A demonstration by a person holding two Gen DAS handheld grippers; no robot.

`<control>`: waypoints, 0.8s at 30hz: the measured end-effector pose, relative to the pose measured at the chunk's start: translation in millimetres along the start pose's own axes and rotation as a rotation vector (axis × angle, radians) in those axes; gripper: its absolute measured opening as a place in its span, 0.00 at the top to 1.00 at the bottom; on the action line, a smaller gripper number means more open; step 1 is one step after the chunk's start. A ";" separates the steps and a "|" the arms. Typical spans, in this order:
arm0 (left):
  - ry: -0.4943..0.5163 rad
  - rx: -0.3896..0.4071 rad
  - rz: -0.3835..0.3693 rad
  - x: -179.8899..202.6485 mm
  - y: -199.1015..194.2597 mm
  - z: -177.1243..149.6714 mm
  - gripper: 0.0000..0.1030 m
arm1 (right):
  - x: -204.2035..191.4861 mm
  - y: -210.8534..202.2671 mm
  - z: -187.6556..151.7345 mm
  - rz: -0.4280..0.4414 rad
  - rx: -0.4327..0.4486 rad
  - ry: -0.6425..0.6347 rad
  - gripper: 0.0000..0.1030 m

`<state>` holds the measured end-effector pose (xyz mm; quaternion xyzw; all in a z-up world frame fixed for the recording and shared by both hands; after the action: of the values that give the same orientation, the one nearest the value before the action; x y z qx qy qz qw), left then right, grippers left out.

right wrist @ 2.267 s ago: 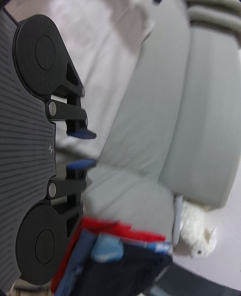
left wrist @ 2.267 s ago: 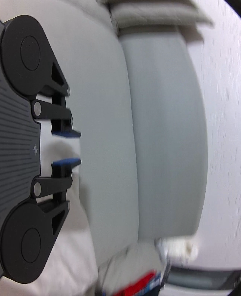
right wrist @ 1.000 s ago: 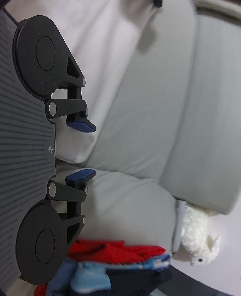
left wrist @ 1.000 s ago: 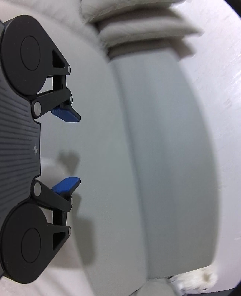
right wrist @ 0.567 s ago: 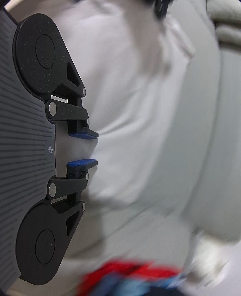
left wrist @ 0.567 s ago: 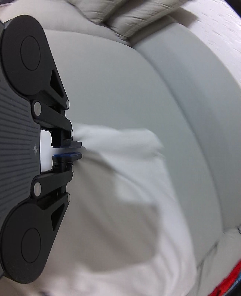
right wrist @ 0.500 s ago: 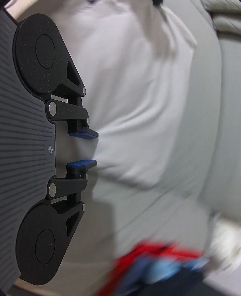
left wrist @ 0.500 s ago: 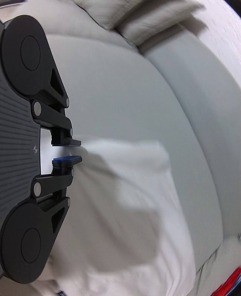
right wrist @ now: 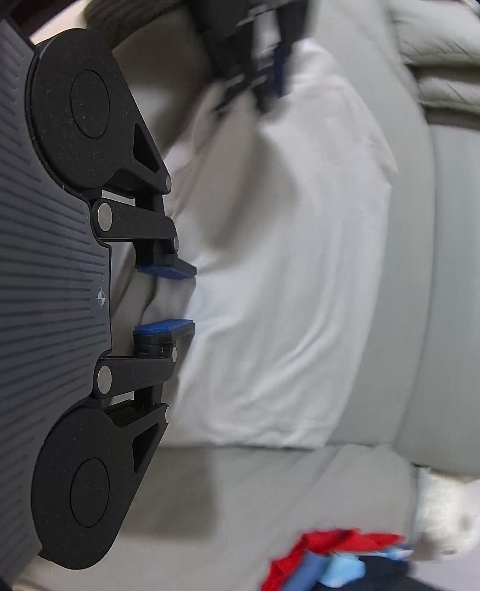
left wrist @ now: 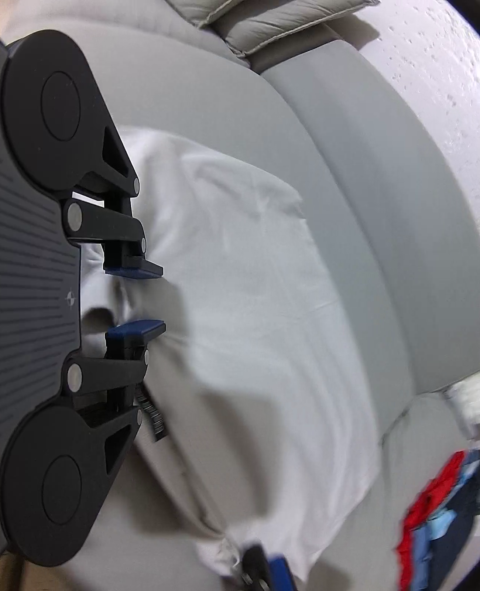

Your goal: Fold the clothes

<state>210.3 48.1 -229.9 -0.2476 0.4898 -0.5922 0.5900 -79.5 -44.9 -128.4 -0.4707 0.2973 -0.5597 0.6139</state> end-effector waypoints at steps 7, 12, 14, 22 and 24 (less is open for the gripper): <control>-0.221 0.098 -0.109 -7.4 -44.5 -9.4 0.57 | 44.5 -38.9 -20.6 -0.010 -0.024 0.132 0.73; -0.218 0.234 -0.134 7.5 -60.6 -5.4 0.56 | 54.0 -64.1 -26.6 0.132 0.109 0.462 0.55; -0.182 0.241 -0.147 20.7 -56.9 -0.5 0.56 | 53.3 -66.4 -32.6 0.159 0.121 0.530 0.55; -0.259 0.131 -0.216 35.8 -72.2 -1.5 0.26 | 43.0 -41.7 -64.2 0.263 0.117 0.761 0.48; -0.275 0.131 -0.219 28.1 -82.5 -6.9 0.25 | 46.8 -36.3 -67.8 0.297 0.125 0.826 0.47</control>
<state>161.6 9.1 -168.7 -0.3393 0.3350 -0.6440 0.5983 -145.6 -104.2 -113.5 -0.1217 0.5477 -0.6232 0.5447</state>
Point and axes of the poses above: each gripper's, at about its wrist camera, not at the fingertips, and y roughly the way its jaws point, x to its right, z to its top, the point moved 6 cm from there along y, roughly the way its jaws point, and after that the axes turned 5 degrees about -x, right-handed, at the moved point
